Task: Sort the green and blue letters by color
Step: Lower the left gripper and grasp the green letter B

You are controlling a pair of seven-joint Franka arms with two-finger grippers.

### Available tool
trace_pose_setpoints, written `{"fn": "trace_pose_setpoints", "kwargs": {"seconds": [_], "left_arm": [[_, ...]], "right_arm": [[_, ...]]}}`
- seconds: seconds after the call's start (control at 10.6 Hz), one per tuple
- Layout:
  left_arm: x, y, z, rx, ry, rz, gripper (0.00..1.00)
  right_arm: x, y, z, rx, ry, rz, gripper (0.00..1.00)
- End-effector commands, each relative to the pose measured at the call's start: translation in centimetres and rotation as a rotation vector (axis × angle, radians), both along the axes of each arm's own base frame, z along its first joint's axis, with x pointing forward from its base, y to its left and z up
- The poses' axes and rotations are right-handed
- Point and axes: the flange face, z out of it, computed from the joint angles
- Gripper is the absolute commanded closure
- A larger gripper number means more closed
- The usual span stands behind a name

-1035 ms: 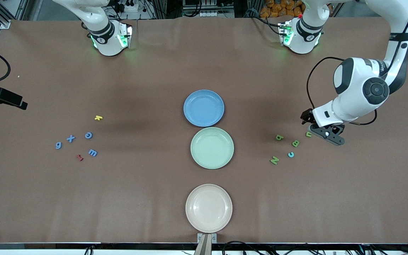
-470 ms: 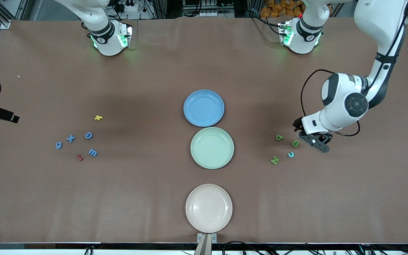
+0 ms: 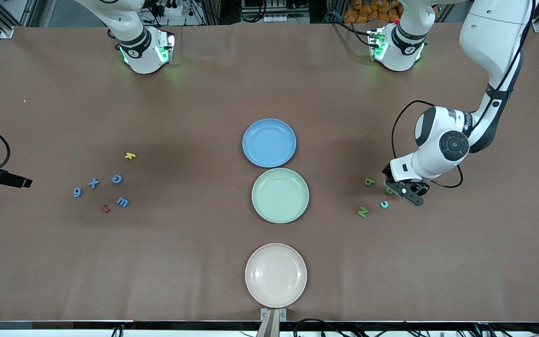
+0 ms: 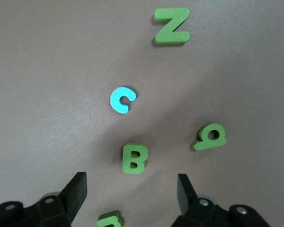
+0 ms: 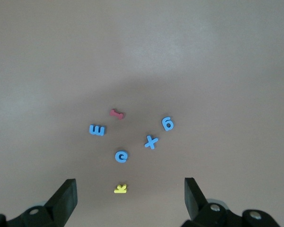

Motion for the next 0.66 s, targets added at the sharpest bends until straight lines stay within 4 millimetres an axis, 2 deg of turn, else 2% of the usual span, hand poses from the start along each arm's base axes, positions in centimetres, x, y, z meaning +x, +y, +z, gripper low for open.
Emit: {"fn": "trace_pose_setpoints", "kwargs": {"seconds": [0.0,0.19,0.38,0.47,0.56], "left_arm": [[0.3,-0.1,-0.8,0.005,-0.011,-0.027,0.18],[0.2,-0.2,-2.3,-0.006,-0.017,-0.028,0.22],[0.3,-0.1,-2.9,-0.011,-0.019,-0.025,0.28],[0.2,-0.1,-3.0,-0.011,-0.018,-0.023,0.35],[0.2,-0.3,-3.2,-0.011,-0.016,-0.023,0.40]], "right_arm": [[0.0,-1.6,0.1,-0.002,-0.007,-0.026,0.00],[0.8,-1.7,-0.6,-0.014,-0.042,-0.016,0.00],[1.6,-1.3,-2.3,-0.017,-0.038,-0.014,0.00],[1.9,-1.4,-3.2,-0.016,-0.040,-0.015,0.00],[1.9,-1.5,-3.3,-0.013,-0.040,-0.018,0.00]]}}
